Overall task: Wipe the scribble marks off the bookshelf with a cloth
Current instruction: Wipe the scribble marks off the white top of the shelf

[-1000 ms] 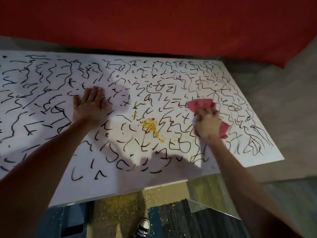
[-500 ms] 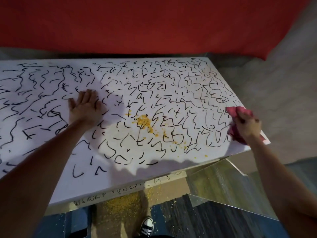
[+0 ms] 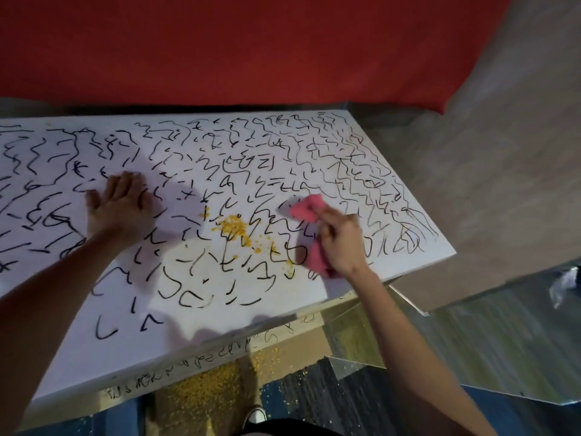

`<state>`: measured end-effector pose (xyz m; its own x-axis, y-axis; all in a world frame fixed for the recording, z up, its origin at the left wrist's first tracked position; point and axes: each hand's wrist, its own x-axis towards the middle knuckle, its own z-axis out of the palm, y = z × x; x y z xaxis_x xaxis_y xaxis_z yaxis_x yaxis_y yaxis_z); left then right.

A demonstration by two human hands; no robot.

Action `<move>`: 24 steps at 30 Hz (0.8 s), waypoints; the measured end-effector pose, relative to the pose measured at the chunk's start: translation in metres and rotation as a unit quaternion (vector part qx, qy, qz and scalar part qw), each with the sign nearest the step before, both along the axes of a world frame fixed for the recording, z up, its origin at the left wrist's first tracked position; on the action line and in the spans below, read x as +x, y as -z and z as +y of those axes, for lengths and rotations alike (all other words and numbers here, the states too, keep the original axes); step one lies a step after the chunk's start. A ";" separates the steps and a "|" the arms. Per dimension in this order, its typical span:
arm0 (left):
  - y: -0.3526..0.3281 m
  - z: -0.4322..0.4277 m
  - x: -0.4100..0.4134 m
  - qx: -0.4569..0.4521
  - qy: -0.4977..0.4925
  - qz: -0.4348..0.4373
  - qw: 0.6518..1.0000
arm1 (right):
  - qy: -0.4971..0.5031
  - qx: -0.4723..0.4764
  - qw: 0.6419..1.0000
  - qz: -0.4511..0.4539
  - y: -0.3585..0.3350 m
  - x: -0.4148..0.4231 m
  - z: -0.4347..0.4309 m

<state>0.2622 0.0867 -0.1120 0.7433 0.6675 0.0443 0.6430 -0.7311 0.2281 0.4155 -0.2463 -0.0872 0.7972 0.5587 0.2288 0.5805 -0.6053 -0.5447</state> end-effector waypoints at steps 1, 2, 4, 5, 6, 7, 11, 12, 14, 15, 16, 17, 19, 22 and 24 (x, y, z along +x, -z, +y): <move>0.000 0.000 0.000 0.005 0.002 0.000 1.000 | 0.035 0.031 0.999 -0.010 -0.011 0.017 -0.012; 0.001 0.001 0.000 0.009 0.004 0.001 1.000 | 0.081 0.045 0.996 -0.016 -0.017 0.038 -0.030; 0.001 0.001 0.000 0.009 0.007 0.002 1.000 | 0.176 0.021 0.984 -0.001 -0.025 0.076 -0.069; 0.002 0.002 0.000 0.008 0.007 0.002 1.000 | 0.224 -0.010 0.974 0.017 -0.022 0.090 -0.084; 0.002 0.002 0.001 0.009 0.009 0.002 1.000 | 0.266 -0.053 0.962 0.041 -0.016 0.097 -0.095; 0.004 0.003 0.001 0.010 0.010 0.006 1.000 | 0.299 -0.099 0.947 0.060 -0.009 0.098 -0.098; 0.007 0.005 0.003 0.001 -0.003 0.033 0.999 | 0.302 -0.157 0.938 0.067 0.010 0.074 -0.069; 0.007 0.005 0.003 0.001 -0.004 0.035 0.999 | 0.289 -0.158 0.942 0.060 0.011 0.063 -0.058; 0.006 0.005 0.002 0.007 0.000 0.037 0.999 | 0.249 -0.169 0.953 0.043 0.010 0.023 -0.030; 0.005 0.005 0.002 0.009 -0.001 0.037 0.999 | 0.221 -0.172 0.959 0.034 0.010 -0.001 -0.014; 0.005 0.005 0.002 0.007 -0.001 0.038 0.999 | 0.189 -0.169 0.967 0.027 0.012 -0.024 0.003; 0.004 0.005 0.001 0.006 -0.001 0.038 0.999 | 0.157 -0.157 0.975 0.024 0.013 -0.044 0.020; 0.004 0.005 0.001 0.007 0.001 0.035 0.999 | 0.093 -0.128 0.987 0.023 0.012 -0.073 0.050; 0.002 0.004 -0.001 -0.015 0.005 0.030 0.999 | 0.012 -0.072 0.994 0.077 0.003 -0.077 0.069; 0.000 0.005 -0.003 -0.040 0.003 -0.011 0.999 | -0.010 0.005 0.996 0.090 -0.003 -0.053 0.062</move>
